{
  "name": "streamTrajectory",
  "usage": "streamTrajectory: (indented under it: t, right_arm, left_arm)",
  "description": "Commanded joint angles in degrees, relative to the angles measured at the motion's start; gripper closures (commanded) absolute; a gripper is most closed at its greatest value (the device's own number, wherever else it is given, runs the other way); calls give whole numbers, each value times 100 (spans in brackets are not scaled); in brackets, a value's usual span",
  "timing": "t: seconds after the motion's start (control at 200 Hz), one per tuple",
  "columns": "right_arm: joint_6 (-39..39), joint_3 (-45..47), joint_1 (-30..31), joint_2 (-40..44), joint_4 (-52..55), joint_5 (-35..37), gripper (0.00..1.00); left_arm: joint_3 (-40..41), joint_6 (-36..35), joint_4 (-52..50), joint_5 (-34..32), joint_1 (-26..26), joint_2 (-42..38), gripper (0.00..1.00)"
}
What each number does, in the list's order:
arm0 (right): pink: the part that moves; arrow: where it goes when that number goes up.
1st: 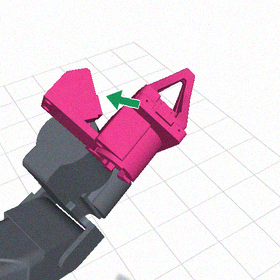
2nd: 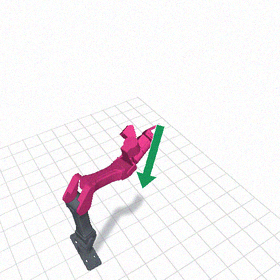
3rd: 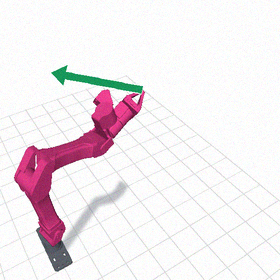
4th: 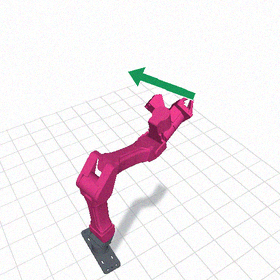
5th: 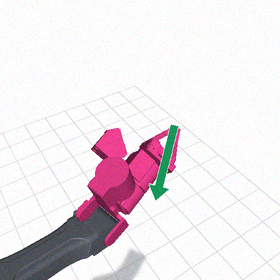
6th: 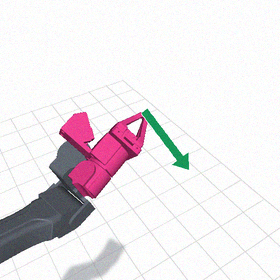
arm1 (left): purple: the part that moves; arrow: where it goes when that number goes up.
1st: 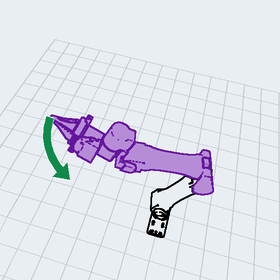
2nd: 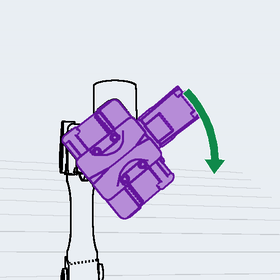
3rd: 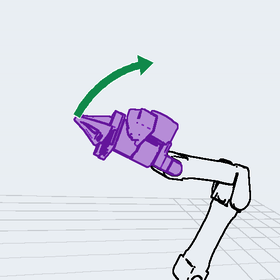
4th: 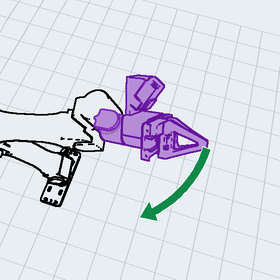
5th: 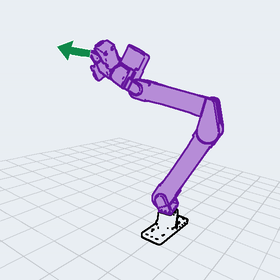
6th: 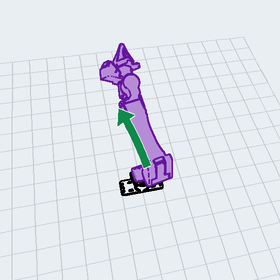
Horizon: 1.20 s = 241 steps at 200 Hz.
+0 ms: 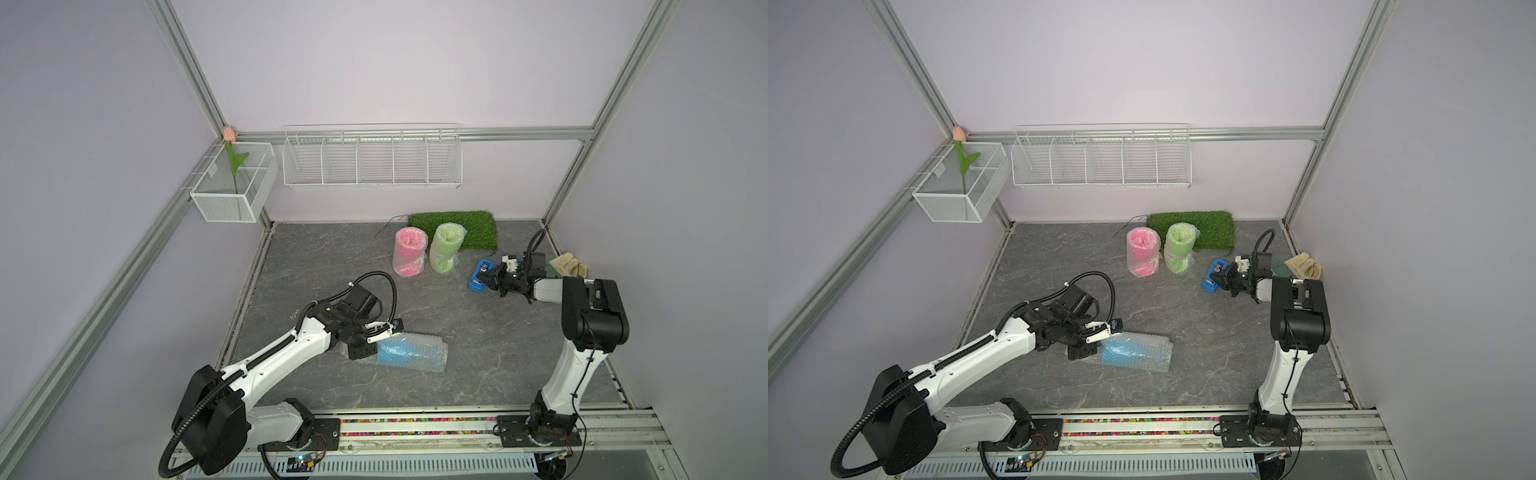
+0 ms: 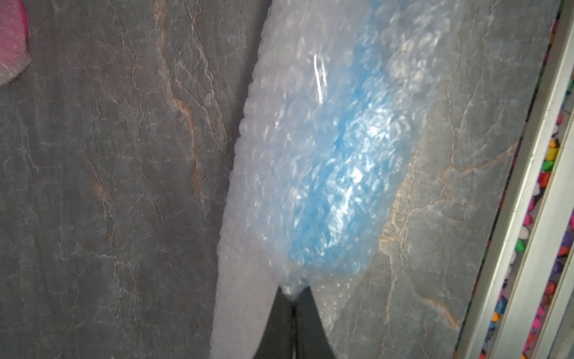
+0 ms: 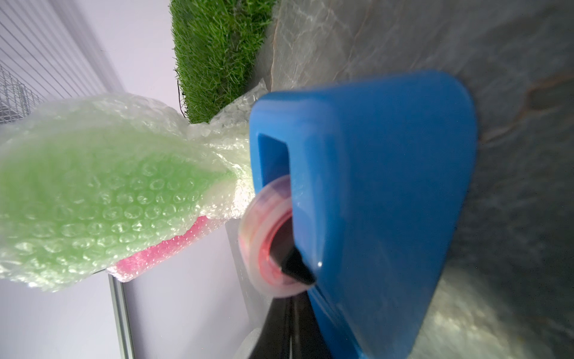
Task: Wrap wine glasses in bubble wrap
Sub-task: Pull the tape from the tape cutter.
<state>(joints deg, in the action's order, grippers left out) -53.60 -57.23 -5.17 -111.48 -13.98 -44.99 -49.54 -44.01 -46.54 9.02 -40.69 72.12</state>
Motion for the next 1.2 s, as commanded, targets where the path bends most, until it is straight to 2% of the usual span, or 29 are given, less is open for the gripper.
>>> streamTrajectory:
  t: [0.0,0.25,0.375,0.76,1.04,1.185,1.2]
  right_arm:
    - [-230,111,-14,583,-195,-51,93]
    - [-644,651,129,1435,-345,-59,93]
    - [-839,1233,304,2039,-329,46,93]
    - [-956,2124,1148,3884,794,801,93]
    - [-1172,2886,1659,3729,315,1032,93]
    - [-1128,3173,1659,3162,-130,972,92]
    - [-1140,3207,1803,3093,-207,957,92]
  left_arm:
    - [-12,-20,-13,107,-27,12,94]
    - [-12,-20,-4,119,-27,21,94]
    - [-12,-20,-3,141,-27,14,94]
    - [-30,-47,-21,176,-27,57,95]
    - [-45,-49,-38,221,-27,96,95]
    - [-55,-61,-39,234,-27,107,95]
    - [-56,-64,-46,232,-27,112,95]
